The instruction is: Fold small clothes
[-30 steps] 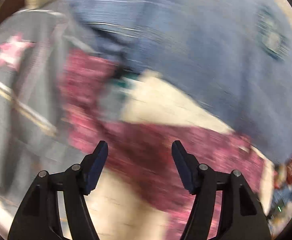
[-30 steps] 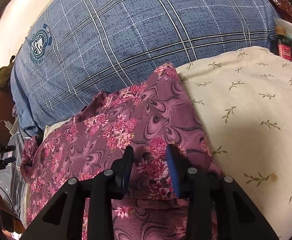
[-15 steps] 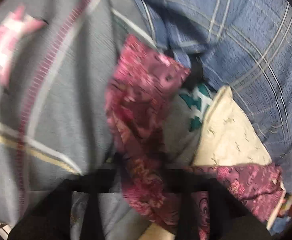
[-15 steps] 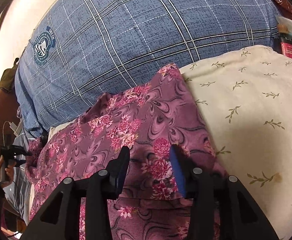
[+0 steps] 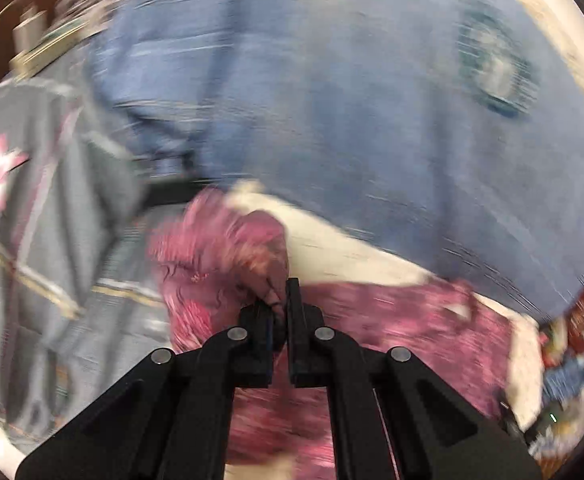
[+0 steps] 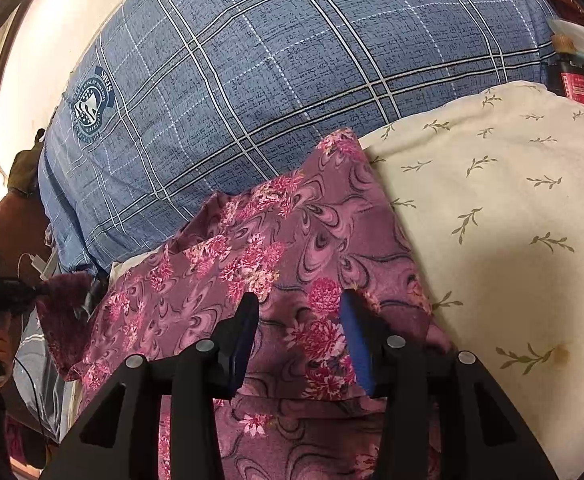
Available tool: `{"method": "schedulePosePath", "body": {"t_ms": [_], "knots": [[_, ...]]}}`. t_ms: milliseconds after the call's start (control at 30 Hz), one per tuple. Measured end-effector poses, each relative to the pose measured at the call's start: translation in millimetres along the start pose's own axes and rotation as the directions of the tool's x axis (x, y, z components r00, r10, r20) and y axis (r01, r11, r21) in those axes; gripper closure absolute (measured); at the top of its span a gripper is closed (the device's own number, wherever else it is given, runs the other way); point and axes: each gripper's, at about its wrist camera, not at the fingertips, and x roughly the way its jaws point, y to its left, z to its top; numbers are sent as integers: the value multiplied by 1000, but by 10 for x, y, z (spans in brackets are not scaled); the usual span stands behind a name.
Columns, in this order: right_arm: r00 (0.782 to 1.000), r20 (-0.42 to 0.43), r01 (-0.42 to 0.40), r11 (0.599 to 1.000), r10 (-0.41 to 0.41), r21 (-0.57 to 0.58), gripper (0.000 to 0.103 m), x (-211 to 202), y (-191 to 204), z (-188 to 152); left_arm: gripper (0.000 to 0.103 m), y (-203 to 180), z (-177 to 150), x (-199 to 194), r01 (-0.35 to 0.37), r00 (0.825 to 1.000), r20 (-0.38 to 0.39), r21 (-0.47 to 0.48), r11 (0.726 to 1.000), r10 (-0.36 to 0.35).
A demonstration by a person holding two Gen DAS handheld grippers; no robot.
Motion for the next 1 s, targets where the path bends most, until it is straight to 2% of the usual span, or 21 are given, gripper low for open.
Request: {"method": "schedulePosePath", "body": {"t_ms": [133,267,367,467,500,567,633,700,733,767,833,900,1000], "knots": [[1000,2,-4,1000,4,3,58,-9,-14,-7,100,-722,-211,77,105,994,-20,90,990,-104],[1000,5,-16,1000,16,11,58,-17,-32,-6,100,-1394,-554,406,218,972,-117,129,967,-204],[1000,7,-26,999,26,18,58,-20,-44,-3,100,-1705,-881,678,243,957,-197,147,959,-212],[999,8,-35,999,35,25,58,-21,-60,0,96,-1870,-1174,912,227,943,-283,171,959,-173],[999,8,-37,999,37,26,58,-22,-64,0,91,-1877,-1241,951,233,933,-315,170,957,-172],[999,7,-38,999,38,28,58,-23,-68,1,89,-1783,-1319,927,259,913,-358,138,956,-196],[1000,-2,-30,999,30,28,58,-18,-61,11,82,-1609,-1318,773,294,905,-344,86,952,-249],[1000,-26,11,1000,-10,11,57,-7,6,39,52,-1407,-1285,577,290,913,-314,57,955,-258],[999,-37,37,999,-38,-12,56,-6,73,50,50,-1304,-1273,462,274,925,-289,54,960,-248],[999,-36,27,999,-28,-36,56,-27,198,64,49,-1184,-1269,342,260,936,-261,58,964,-236],[997,-45,-62,997,60,-50,56,-40,396,65,49,-1009,-1260,237,236,944,-248,52,970,-216],[988,-89,-134,986,125,-97,47,10,739,45,49,-817,-1291,225,213,947,-249,9,977,-204],[981,-139,-165,963,137,-213,40,119,1278,-26,49,-566,-1364,276,206,940,-265,-64,976,-216]]}}
